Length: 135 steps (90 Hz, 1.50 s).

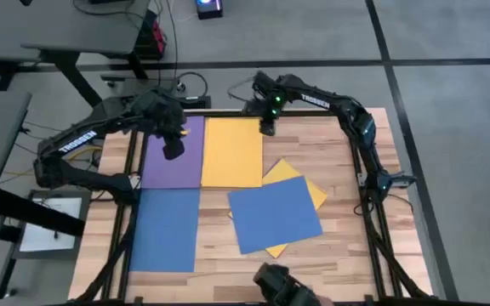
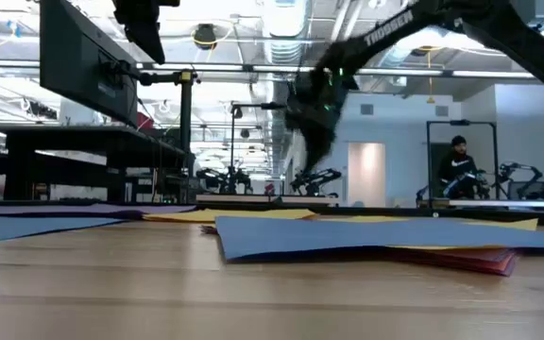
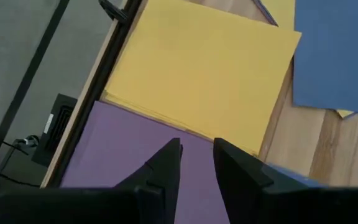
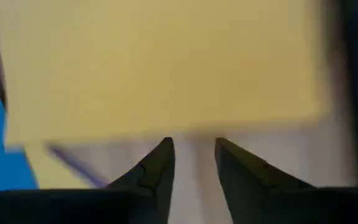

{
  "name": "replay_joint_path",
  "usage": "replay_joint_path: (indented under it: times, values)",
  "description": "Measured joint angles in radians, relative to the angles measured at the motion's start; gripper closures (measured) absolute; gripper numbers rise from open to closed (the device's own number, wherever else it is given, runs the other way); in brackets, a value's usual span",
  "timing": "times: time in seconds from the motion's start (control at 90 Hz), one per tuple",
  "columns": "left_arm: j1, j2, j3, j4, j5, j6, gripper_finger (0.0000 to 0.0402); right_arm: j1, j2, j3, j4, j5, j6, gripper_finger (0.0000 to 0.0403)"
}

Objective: Organize paper
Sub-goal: Stack the yellow paper on top of the yellow paper, then stack the blue paper on top of the blue paper

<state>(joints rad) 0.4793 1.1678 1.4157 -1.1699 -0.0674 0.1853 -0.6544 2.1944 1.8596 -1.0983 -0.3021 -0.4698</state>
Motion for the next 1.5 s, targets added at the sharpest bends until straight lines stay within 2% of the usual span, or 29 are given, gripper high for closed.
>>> replay_joint_path:
  times: [0.089, 0.144, 0.256, 0.4, 0.689, 1.0, 1.111, 1.2, 1.3, 1.389, 1.5]
  values:
    - [0.001, -0.003, 0.0, -0.01, 0.0, 0.012, 0.032, 0.017, -0.004, -0.081, -0.001, -0.018, -0.024, 0.0378]
    - [0.001, -0.003, 0.0, -0.03, 0.0, 0.016, 0.032, 0.033, -0.004, -0.127, 0.014, -0.036, -0.033, 0.0393]
    - [0.001, -0.004, 0.0, -0.056, 0.0, 0.017, 0.032, 0.081, -0.003, -0.19, 0.13, -0.028, -0.025, 0.0399]
    - [0.001, -0.004, 0.0, -0.054, 0.0, 0.02, 0.032, 0.144, 0.008, -0.217, 0.259, 0.078, -0.004, 0.0402]
    - [0.002, -0.014, 0.0, -0.046, 0.002, 0.016, 0.032, 0.16, 0.013, -0.23, 0.305, 0.096, 0.051, 0.0403]
    - [0.002, -0.013, 0.0, -0.051, 0.001, 0.043, 0.032, 0.139, -0.005, -0.23, 0.266, 0.102, 0.057, 0.0403]
    - [0.002, -0.013, 0.0, -0.047, 0.006, 0.047, 0.032, 0.135, -0.071, -0.234, 0.233, 0.117, 0.106, 0.0403]
    - [0.007, -0.013, 0.0, -0.042, 0.093, 0.058, 0.032, 0.136, -0.157, -0.214, 0.145, 0.117, 0.194, 0.0403]
    - [0.021, -0.013, 0.0, 0.008, 0.144, 0.06, 0.032, 0.159, -0.275, -0.173, 0.011, 0.119, 0.327, 0.0403]
    - [0.021, 0.001, 0.0, 0.081, 0.164, 0.049, 0.032, 0.188, -0.414, -0.166, -0.077, 0.129, 0.471, 0.0403]
    - [0.012, 0.043, 0.0, 0.158, 0.238, 0.011, 0.032, 0.236, -0.586, -0.196, -0.16, 0.129, 0.738, 0.0403]
